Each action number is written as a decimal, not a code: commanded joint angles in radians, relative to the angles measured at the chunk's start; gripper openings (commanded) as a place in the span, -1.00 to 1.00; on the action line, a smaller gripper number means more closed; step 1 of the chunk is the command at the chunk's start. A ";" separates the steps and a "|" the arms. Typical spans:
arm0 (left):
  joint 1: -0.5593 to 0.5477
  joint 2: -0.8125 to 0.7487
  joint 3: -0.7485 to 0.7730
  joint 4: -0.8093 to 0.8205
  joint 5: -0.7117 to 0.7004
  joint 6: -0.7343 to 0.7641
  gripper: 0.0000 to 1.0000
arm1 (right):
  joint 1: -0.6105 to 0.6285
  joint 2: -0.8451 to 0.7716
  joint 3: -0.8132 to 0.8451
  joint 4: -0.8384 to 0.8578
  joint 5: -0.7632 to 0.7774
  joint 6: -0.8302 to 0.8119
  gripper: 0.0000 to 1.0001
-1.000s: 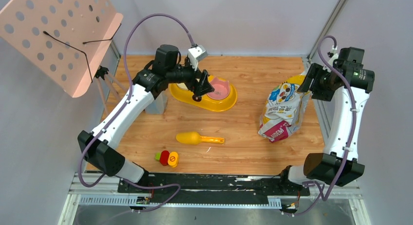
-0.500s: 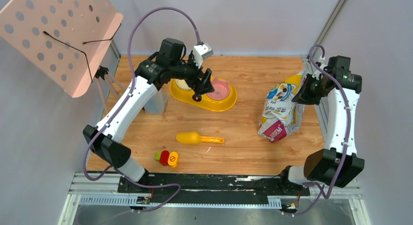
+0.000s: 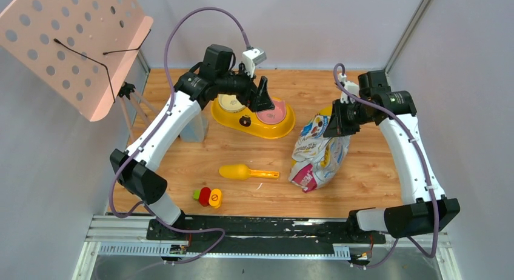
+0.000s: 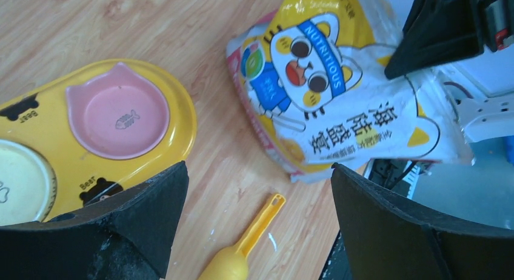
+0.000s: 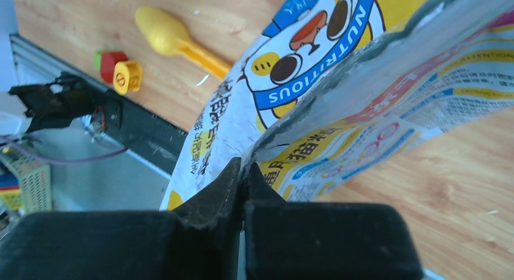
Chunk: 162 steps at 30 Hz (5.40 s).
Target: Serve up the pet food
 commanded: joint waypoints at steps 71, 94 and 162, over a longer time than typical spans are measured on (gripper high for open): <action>-0.379 0.400 0.291 0.260 0.068 -0.085 -1.00 | -0.410 -0.162 -0.287 0.330 -0.509 0.268 0.09; -0.375 0.396 0.301 0.262 0.064 -0.081 -1.00 | -0.413 -0.210 -0.323 0.196 -0.211 0.242 -0.46; -0.339 0.458 0.479 0.114 -0.059 -0.072 -1.00 | -0.430 -0.048 -0.113 0.240 -0.456 0.262 0.24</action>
